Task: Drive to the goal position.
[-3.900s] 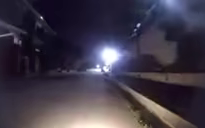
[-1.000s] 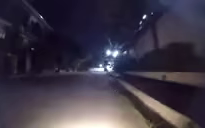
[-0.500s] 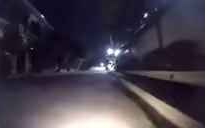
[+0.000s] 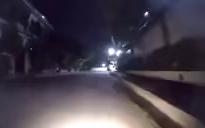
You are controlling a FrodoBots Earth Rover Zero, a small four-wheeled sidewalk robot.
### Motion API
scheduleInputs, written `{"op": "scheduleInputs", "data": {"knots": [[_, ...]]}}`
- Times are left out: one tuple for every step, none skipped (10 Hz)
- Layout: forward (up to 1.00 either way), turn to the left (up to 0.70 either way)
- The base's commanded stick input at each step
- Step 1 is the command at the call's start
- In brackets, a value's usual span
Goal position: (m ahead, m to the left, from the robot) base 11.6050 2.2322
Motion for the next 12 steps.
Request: {"op": "scheduleInputs", "data": {"knots": [[0.7, -0.35], [0.7, -0.35], [0.7, -0.35], [0.7, -0.25], [0.7, -0.09], [0.7, -0.01], [0.7, 0.0], [0.7, 0.0], [0.7, 0.0], [0.7, 0.0], [0.7, 0.0], [0.7, 0.0]]}}
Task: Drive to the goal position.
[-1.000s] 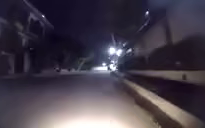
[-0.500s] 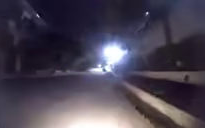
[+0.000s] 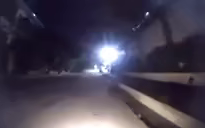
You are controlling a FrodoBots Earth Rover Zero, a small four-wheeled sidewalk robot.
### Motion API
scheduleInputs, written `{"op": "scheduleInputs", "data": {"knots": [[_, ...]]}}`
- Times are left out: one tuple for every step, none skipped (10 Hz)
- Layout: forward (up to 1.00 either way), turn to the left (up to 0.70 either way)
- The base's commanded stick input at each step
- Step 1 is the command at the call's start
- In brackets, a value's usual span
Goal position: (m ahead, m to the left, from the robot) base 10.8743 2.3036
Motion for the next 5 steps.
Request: {"op": "scheduleInputs", "data": {"knots": [[0.7, 0.0], [0.7, 0.0], [0.7, 0.0], [0.7, 0.0], [0.7, 0.0]]}}
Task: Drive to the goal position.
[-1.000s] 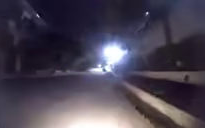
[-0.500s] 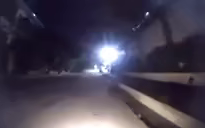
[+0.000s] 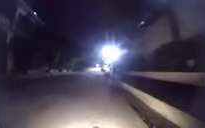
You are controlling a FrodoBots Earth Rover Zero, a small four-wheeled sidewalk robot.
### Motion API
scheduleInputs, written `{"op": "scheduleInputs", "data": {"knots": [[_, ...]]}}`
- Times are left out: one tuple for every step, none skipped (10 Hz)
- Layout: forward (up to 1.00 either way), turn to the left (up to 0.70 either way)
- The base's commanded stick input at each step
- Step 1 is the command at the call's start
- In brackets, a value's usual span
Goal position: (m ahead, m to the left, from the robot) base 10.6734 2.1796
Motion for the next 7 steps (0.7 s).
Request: {"op": "scheduleInputs", "data": {"knots": [[0.7, 0.0], [0.7, 0.0], [0.7, 0.0], [0.7, 0.0], [0.7, 0.0], [0.7, 0.0], [0.7, 0.0]]}}
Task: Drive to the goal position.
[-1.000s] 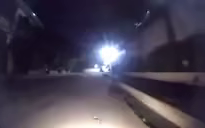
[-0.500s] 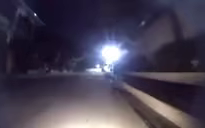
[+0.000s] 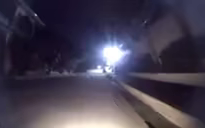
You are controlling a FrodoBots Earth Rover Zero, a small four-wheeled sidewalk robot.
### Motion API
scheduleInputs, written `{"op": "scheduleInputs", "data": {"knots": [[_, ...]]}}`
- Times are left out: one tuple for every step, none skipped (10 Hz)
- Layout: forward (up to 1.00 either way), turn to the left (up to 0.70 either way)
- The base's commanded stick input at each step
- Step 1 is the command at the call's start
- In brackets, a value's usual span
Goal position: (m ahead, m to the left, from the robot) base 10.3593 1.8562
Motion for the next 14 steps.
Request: {"op": "scheduleInputs", "data": {"knots": [[0.7, 0.0], [0.7, 0.0], [0.7, 0.0], [0.7, 0.0], [0.7, 0.0], [0.7, 0.0], [0.7, 0.0], [0.7, 0.0], [0.7, 0.0], [0.7, 0.0], [0.7, 0.0], [0.7, 0.0], [0.7, 0.0], [0.7, 0.0]]}}
